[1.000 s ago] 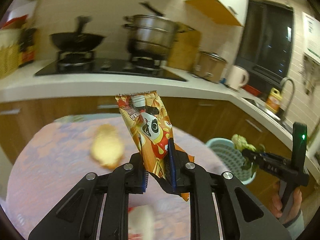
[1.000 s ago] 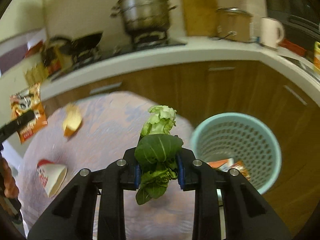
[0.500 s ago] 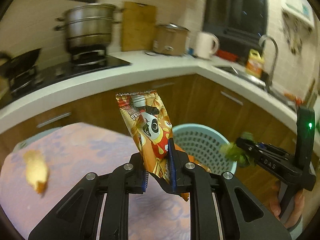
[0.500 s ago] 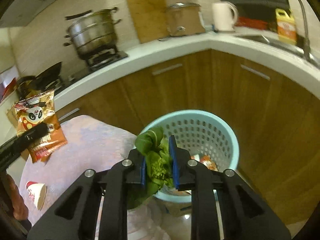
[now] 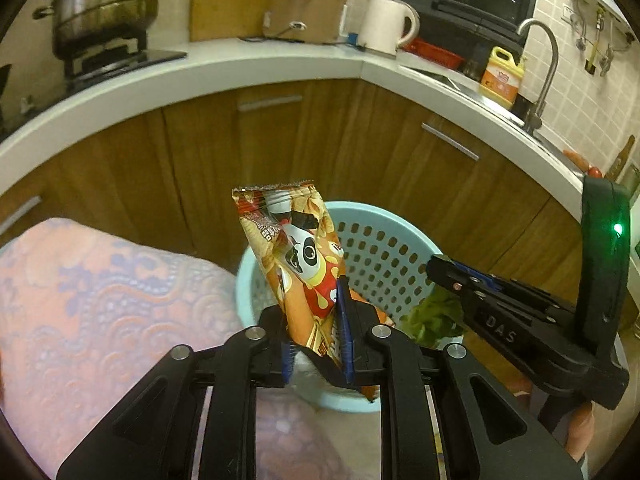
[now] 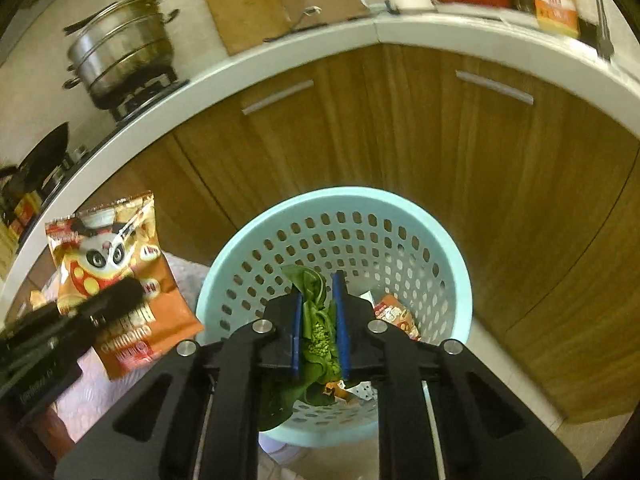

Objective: Collect trash
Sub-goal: 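Carry wrapper and lettuce over the blue basket and open both tools, then grasp the white panda paper cup with the left tool while the right tool grasps the bread bun half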

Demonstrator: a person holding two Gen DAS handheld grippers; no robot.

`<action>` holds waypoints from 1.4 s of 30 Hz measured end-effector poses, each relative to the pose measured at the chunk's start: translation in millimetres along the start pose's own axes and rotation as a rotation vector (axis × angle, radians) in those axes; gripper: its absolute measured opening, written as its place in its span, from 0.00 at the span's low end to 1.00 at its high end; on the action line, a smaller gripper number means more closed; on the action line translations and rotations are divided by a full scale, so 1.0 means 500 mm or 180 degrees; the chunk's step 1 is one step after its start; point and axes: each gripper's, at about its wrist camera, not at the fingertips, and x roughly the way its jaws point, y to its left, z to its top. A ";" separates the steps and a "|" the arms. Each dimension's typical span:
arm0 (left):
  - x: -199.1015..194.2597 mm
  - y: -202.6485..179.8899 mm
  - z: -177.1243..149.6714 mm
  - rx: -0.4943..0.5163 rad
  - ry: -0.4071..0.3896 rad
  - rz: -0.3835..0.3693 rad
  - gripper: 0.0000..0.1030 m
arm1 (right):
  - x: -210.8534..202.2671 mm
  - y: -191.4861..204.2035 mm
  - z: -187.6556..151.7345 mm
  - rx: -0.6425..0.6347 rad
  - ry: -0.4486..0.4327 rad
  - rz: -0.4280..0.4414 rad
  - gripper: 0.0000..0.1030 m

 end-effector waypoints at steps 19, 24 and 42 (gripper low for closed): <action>-0.169 0.048 -0.063 -0.0050 -0.0432 0.0160 0.63 | -0.175 0.094 -0.023 -0.0225 -0.0513 0.0331 0.54; -0.292 0.114 -0.116 -0.0182 -0.0699 0.0463 0.70 | -0.205 0.182 -0.042 -0.0461 -0.0509 0.0622 0.54; -0.483 0.357 -0.376 -0.0864 -0.0494 0.1395 0.75 | -0.049 0.512 -0.281 -0.1328 0.0331 0.1055 0.54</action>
